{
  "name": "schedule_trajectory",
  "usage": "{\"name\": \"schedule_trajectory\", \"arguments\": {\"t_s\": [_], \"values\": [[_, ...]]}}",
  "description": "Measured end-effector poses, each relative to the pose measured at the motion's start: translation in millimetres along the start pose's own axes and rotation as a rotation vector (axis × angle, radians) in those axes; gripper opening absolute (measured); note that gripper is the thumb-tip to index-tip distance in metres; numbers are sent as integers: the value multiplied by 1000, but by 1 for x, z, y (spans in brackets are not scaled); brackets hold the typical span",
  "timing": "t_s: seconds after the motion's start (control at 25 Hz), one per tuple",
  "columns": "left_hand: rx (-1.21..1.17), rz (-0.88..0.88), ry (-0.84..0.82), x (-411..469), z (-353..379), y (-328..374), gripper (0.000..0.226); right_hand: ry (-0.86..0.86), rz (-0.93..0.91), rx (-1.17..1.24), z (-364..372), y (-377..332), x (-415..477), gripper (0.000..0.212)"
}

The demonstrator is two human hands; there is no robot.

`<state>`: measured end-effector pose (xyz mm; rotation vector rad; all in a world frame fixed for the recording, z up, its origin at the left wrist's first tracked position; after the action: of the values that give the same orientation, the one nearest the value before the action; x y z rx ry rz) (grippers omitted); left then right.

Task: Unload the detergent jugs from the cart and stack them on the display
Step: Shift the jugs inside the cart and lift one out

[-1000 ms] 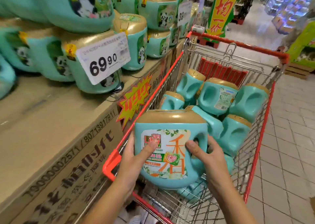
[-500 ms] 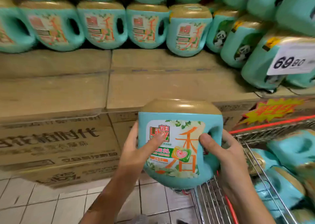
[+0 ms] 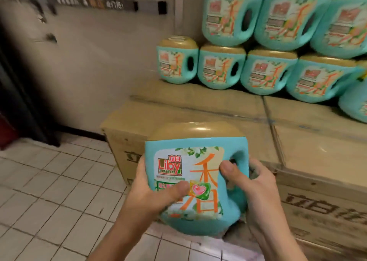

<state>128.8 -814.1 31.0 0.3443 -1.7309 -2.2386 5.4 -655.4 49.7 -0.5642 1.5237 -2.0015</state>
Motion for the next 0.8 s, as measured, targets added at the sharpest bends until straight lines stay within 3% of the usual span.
{"name": "schedule_trajectory", "arguments": {"t_s": [0.16,0.32,0.56,0.72,0.8], "values": [[83,62,60,28,-52,43,96,-114,-66,-39,56,-17,50,58],[113,161,79,87,-84,76,90,-97,-174,-161,74,-39,120,58],[150,307,41,194,-112,129,105,-208,-193,-414,92,-83,238,91],[261,395,19,263,-128,172,129,-163,-332,-500,105,-123,306,85],[287,443,17,298,-136,193,131,-94,-401,-552,111,-141,333,76]]}}
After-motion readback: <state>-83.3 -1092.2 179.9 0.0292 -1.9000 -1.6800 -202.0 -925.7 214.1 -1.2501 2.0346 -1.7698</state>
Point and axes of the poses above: each hand's wrist, its own x-axis towards the middle knuckle, its own z-axis out of the palm, y = z × x, the point moved 5 cm from there along x, towards the middle knuckle, and after that the axes turned 11 degrees about -y, right-handed, at the moved point
